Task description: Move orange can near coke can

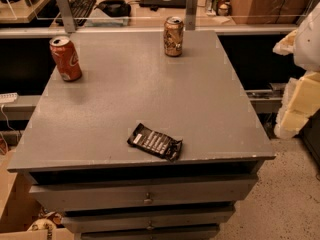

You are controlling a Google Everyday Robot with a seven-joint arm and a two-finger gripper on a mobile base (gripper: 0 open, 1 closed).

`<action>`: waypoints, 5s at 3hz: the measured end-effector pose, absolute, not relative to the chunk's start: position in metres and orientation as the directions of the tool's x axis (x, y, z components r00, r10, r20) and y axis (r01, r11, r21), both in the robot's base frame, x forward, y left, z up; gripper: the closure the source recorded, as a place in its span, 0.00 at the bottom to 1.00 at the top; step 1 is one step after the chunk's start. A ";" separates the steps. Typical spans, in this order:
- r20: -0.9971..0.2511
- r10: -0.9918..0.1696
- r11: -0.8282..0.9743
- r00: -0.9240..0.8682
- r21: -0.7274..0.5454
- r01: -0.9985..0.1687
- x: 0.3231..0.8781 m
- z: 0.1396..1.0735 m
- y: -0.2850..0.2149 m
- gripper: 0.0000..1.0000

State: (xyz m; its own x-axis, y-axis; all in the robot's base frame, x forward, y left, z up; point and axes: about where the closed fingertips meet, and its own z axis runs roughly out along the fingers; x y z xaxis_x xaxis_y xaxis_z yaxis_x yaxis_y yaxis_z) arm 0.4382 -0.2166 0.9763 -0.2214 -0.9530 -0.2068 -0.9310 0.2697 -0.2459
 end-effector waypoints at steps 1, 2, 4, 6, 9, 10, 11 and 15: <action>-0.207 -0.953 0.270 -0.221 -0.246 -0.931 0.438 0.976 -0.217 0.00; -0.233 -0.952 0.262 -0.198 -0.287 -0.921 0.459 0.977 -0.218 0.00; -0.365 -0.923 0.268 -0.121 -0.386 -0.883 0.610 0.953 -0.204 0.00; -0.505 -0.857 0.333 -0.099 -0.396 -0.856 0.690 0.945 -0.183 0.00; -0.724 -0.685 0.441 -0.083 -0.321 -0.838 0.753 0.936 -0.123 0.00; -0.761 -0.638 0.514 -0.113 -0.312 -0.799 0.781 0.929 -0.111 0.00; -0.802 -0.583 0.589 -0.131 -0.306 -0.748 0.815 0.925 -0.104 0.00; -0.919 -0.352 0.649 -0.179 -0.102 -0.754 0.869 0.907 -0.062 0.41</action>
Offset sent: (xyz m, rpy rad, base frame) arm 0.0583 -0.0058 -0.0020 0.0456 -0.1173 0.0366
